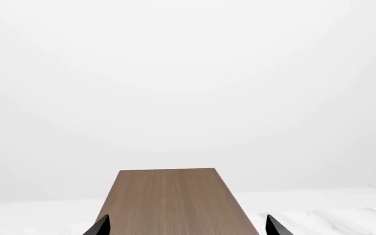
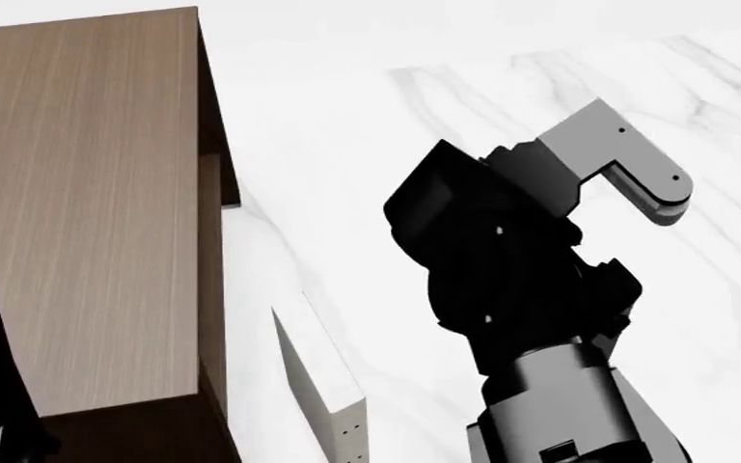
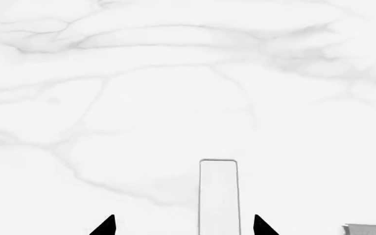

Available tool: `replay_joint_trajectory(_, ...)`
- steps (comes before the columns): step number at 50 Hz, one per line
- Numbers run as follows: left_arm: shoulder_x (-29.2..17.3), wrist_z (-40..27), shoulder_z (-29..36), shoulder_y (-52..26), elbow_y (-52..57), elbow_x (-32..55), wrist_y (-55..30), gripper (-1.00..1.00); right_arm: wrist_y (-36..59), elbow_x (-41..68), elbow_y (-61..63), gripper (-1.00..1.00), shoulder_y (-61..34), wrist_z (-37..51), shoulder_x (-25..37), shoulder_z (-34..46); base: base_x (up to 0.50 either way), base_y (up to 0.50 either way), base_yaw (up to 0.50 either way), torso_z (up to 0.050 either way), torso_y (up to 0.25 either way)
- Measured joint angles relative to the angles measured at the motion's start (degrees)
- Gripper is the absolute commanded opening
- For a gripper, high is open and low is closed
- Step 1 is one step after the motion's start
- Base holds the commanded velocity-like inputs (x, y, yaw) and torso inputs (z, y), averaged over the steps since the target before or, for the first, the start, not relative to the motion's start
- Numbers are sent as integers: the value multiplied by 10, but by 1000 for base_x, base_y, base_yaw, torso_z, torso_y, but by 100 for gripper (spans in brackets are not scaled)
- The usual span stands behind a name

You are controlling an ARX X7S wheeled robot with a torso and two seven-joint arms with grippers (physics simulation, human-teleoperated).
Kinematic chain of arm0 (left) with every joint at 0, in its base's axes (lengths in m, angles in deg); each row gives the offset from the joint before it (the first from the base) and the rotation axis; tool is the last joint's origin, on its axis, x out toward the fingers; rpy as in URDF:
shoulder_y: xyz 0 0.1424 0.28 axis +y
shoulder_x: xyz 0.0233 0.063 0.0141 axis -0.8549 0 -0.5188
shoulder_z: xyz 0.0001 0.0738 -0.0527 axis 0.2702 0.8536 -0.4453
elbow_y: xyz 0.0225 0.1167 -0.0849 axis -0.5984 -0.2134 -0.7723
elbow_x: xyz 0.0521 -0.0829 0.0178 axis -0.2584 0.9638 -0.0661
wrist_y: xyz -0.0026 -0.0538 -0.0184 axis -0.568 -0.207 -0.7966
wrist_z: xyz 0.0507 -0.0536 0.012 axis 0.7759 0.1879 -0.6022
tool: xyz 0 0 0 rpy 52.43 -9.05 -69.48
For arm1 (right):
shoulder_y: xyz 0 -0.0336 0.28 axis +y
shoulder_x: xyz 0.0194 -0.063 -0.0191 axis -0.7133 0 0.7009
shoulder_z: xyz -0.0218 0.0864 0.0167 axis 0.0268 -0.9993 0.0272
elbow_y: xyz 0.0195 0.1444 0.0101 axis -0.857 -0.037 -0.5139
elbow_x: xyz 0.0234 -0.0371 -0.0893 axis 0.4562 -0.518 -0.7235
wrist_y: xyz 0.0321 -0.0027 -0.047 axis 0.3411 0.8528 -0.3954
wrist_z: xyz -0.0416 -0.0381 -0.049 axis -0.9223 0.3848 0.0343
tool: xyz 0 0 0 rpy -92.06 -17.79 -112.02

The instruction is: Pick up the book in the middle and place it on the cabinet shelf.

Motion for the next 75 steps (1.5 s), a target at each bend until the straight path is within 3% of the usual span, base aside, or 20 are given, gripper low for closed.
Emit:
replay_joint_trajectory(22,-3,-3,4,0,-1,-2,4,100,-1,16,16,100,24,-11,24,-4,0,0,0,0,0)
replay_joint_trajectory(67,-5,-5,13,-3,-7,-3,9,100,-16,9,-68,100,60,-131,29,16,0,0,0,0,0)
replay_joint_trajectory(68,-5,-5,13,-3,-7,-3,10,100,-17,9,-70,-100,60,-132,29,16,0,0,0,0,0)
replay_joint_trajectory(75,-7,-6,12,-3,-6,-3,12,100,-20,8,-80,-100,60,-150,26,17,0,0,0,0,0)
